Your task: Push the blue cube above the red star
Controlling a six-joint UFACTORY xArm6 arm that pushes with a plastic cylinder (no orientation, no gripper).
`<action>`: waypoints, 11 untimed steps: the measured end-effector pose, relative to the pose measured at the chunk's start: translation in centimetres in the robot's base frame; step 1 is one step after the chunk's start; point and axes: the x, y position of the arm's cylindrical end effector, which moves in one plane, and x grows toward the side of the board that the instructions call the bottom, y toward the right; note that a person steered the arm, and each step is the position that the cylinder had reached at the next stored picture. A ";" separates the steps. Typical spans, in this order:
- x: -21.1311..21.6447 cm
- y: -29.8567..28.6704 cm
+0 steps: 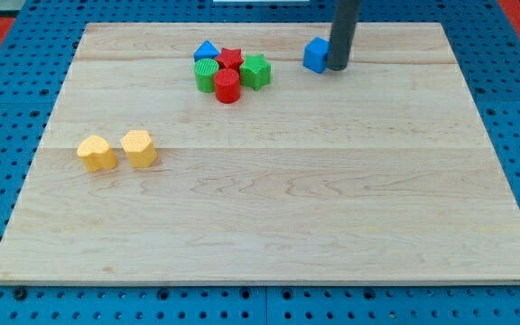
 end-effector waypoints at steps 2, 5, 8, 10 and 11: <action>-2.8 -1.0; -6.2 -10.9; -5.6 -11.9; 6.4 8.4; 13.5 0.6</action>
